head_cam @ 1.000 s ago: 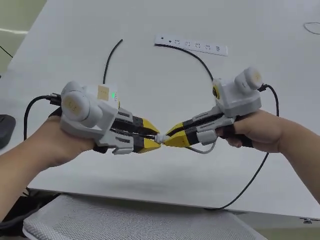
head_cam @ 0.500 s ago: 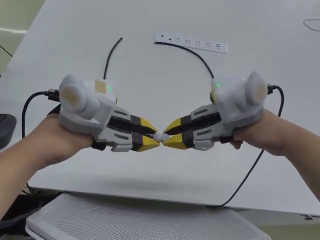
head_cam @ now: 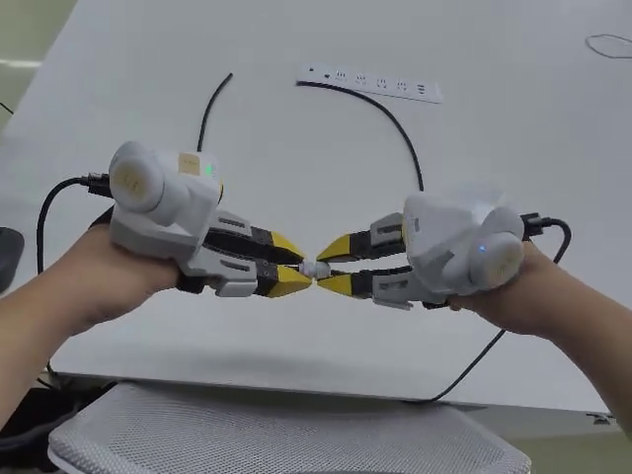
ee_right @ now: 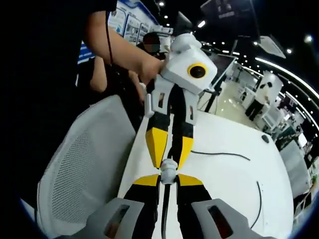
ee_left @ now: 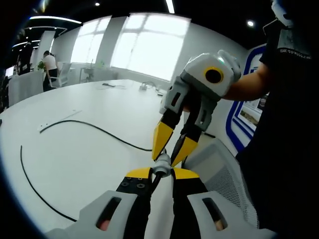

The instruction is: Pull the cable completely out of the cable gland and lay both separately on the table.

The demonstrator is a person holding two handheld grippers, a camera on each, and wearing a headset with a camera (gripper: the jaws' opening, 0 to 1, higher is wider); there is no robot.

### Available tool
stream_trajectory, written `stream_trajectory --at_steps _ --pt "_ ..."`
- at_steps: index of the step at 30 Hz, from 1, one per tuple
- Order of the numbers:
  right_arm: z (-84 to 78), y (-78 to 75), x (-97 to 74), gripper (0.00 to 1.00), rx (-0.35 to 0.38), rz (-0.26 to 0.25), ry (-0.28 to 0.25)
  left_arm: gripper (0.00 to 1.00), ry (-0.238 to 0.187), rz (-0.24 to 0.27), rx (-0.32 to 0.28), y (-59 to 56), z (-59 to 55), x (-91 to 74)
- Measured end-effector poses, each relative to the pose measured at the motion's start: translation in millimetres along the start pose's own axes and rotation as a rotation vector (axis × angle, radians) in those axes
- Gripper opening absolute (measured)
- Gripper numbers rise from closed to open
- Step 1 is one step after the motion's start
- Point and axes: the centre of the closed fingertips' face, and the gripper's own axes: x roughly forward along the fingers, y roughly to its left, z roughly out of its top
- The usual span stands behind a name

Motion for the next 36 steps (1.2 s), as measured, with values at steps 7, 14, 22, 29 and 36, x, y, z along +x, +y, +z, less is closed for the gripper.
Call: stream_trajectory --at_steps 7,14,22,29,36 --pt "-0.5 -0.8 0.9 0.08 0.020 -0.009 0.002 0.15 0.007 -0.003 0.006 -1.0 -1.0 -0.3" --pt "-0.5 -2.4 -1.5 0.11 0.213 0.034 -0.036 0.15 0.004 -0.004 0.036 -1.8 -0.1 1.5" --pt "7.7 -11.2 -15.7 0.19 0.559 0.153 -0.173 0.15 0.005 -0.003 0.067 -2.5 -0.5 0.7" --pt "6.1 -18.3 -20.7 0.15 0.842 0.317 -0.268 0.15 0.008 -0.006 0.100 -5.4 2.0 0.4" --pt "7.5 -8.2 -17.7 0.21 0.935 0.429 -0.282 0.15 0.009 -0.011 0.120 -7.6 6.5 -0.1"
